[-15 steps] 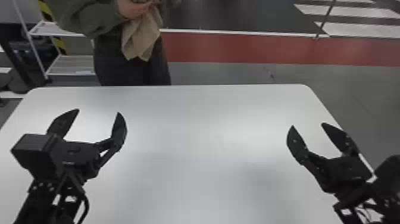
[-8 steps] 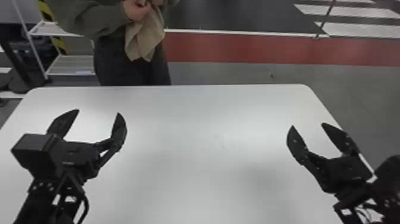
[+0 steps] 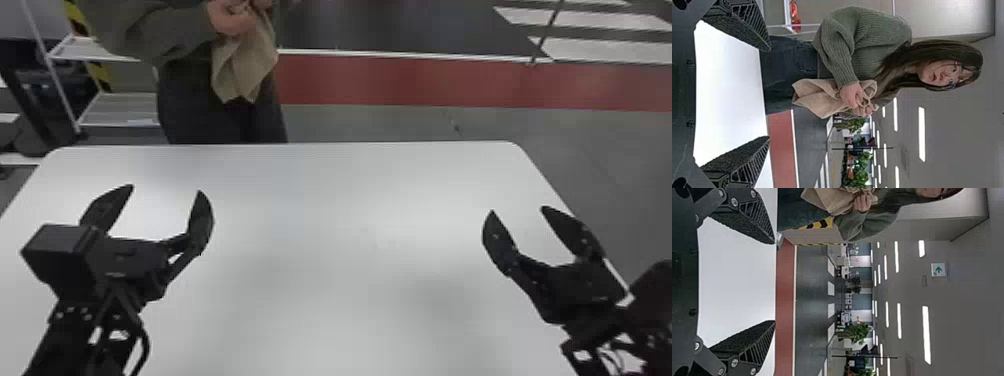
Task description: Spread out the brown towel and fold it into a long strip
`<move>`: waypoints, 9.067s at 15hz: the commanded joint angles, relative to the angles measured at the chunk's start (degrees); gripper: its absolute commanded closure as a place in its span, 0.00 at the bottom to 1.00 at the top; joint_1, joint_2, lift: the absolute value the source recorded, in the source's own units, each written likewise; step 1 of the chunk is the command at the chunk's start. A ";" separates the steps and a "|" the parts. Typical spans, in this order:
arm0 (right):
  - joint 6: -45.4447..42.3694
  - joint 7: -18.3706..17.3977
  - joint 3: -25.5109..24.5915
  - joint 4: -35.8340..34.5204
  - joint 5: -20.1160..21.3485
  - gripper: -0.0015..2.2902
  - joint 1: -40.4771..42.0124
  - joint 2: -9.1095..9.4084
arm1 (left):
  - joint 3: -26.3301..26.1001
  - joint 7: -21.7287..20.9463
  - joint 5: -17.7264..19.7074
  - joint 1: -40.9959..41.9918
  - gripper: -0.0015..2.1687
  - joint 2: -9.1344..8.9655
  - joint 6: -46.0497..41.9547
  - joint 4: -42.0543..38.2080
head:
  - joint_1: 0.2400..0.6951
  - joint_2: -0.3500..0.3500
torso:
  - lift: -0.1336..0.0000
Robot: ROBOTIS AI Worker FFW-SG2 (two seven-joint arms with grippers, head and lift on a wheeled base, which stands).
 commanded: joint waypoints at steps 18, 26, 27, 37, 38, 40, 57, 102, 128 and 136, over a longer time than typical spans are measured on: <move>0.00 -0.09 -0.01 0.09 0.00 0.08 -0.18 0.00 | -0.13 0.00 -0.30 -0.18 0.04 0.00 0.30 0.00 | 1.00 0.38 | 0.07; 0.00 -0.09 -0.27 0.09 0.00 0.08 -0.18 0.00 | -0.22 0.00 -0.48 -0.18 0.04 0.00 0.30 -0.09 | 1.00 0.38 | 0.07; -0.18 -0.09 -0.27 0.09 0.00 0.08 -0.18 0.00 | -0.22 0.00 -0.48 -0.18 0.04 0.00 0.30 -0.09 | 1.00 0.38 | 0.07; -0.53 -0.09 -0.27 0.00 0.00 0.08 0.00 0.00 | -0.22 0.00 -0.48 -0.09 0.04 0.00 0.30 -0.18 | 1.00 0.37 | 0.07; -0.53 -0.09 -0.27 0.00 0.00 0.08 0.00 0.00 | -0.22 0.00 -0.48 -0.09 0.04 0.00 0.30 -0.18 | 1.00 0.37 | 0.07; -0.53 -0.09 -0.27 0.00 0.00 0.08 0.00 0.00 | -0.22 0.00 -0.48 -0.09 0.04 0.00 0.30 -0.18 | 1.00 0.37 | 0.07; -0.53 0.09 -0.27 0.00 0.00 0.08 0.09 -0.18 | -0.13 0.00 -0.57 0.00 0.04 0.00 0.65 -0.70 | 1.00 0.37 | 0.07; 38.32 21.62 -3.44 -4.48 10.46 0.10 -2.20 0.62 | -0.31 -0.09 -1.44 -0.26 0.04 -0.26 1.18 0.26 | 1.00 0.43 | 0.07; 54.32 22.15 3.51 -9.84 3.60 0.74 -25.93 4.22 | -0.05 0.26 -1.27 -0.26 0.04 0.09 0.12 1.23 | 1.00 0.56 | 0.07; 46.76 15.56 -8.45 -8.00 -7.91 0.74 -31.46 1.93 | -0.05 0.18 -1.01 -0.26 0.04 0.97 0.30 0.88 | 0.88 0.54 | 0.07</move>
